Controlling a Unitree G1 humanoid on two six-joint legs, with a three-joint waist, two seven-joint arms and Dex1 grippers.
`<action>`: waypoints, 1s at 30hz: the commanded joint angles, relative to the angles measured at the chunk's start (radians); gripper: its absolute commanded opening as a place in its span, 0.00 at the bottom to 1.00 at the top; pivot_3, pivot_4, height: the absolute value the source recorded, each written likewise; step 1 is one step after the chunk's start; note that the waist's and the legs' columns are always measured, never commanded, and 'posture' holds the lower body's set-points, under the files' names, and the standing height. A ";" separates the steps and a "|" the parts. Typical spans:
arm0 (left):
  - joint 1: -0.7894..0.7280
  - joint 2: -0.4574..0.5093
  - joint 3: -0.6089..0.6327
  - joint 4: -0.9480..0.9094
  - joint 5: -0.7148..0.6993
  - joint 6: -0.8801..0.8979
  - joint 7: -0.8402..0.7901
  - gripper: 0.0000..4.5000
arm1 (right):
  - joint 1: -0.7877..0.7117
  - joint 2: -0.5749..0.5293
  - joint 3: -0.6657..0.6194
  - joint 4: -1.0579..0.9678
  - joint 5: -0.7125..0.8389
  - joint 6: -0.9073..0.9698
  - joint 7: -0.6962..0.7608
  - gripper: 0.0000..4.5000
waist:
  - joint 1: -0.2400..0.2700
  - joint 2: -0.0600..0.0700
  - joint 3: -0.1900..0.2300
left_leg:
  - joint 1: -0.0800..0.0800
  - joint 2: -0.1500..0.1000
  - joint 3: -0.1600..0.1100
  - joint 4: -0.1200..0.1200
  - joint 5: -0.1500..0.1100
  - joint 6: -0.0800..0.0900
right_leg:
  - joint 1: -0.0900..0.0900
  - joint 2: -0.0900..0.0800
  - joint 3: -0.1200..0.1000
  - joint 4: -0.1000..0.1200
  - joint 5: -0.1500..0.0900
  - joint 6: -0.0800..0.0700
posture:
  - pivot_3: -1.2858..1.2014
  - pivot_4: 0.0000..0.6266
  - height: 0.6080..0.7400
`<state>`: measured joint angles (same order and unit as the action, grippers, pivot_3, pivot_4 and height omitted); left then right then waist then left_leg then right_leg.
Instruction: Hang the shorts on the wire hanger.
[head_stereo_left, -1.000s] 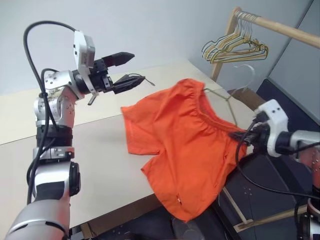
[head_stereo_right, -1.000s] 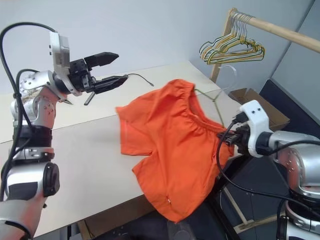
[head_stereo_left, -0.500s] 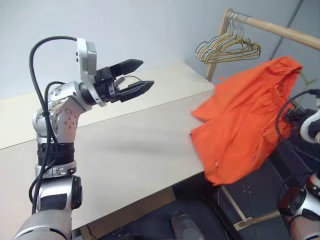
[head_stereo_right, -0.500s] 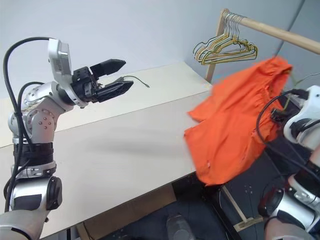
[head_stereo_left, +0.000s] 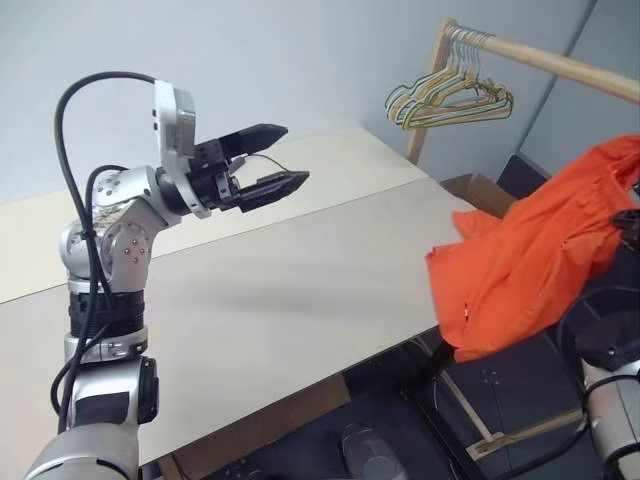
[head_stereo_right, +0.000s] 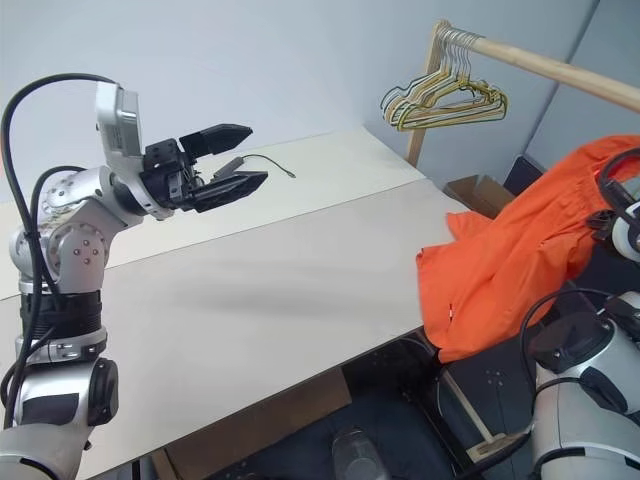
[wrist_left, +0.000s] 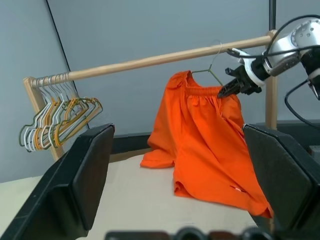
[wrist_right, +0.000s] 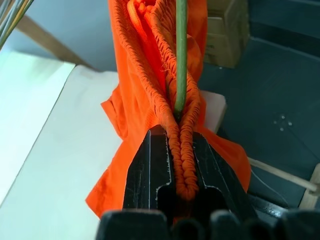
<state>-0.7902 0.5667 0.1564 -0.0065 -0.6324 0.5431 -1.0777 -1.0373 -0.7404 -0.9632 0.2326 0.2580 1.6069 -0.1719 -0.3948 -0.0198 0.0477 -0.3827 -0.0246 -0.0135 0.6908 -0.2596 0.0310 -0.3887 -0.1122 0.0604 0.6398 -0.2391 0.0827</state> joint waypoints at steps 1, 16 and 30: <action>-0.013 0.014 -0.001 -0.024 -0.010 -0.010 -0.003 0.99 | -0.027 -0.020 -0.031 -0.021 -0.008 0.008 -0.014 0.02 | 0.000 0.000 0.000 | 0.000 0.000 0.000 0.000 0.000 0.000 | 0.000 0.000 0.000 0.000 0.000 0.000 | 0.38 0.06 1.00; -0.021 0.028 -0.015 -0.012 -0.001 -0.034 -0.012 1.00 | 0.053 0.006 0.037 -0.128 -0.109 -0.001 0.009 0.29 | -0.002 0.001 0.000 | 0.001 0.000 0.002 0.000 -0.001 0.001 | 0.000 0.000 0.002 -0.001 -0.001 0.001 | 0.38 0.05 1.00; -0.012 0.033 -0.019 -0.019 0.003 -0.034 -0.010 1.00 | 0.205 -0.001 0.271 -0.292 -0.199 -0.209 0.022 0.99 | -0.002 0.002 0.001 | 0.001 0.000 0.003 0.000 -0.001 0.002 | 0.000 0.000 0.003 -0.002 -0.001 0.002 | 0.37 0.07 1.00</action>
<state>-0.7896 0.5885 0.1328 -0.0054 -0.6283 0.5239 -1.0883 -0.8398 -0.7264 -0.7478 0.0170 0.0801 1.4790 -0.1484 -0.3963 -0.0181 0.0490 -0.3813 -0.0244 -0.0100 0.6900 -0.2610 0.0330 -0.3883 -0.1120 0.0635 0.6378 -0.2399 0.0849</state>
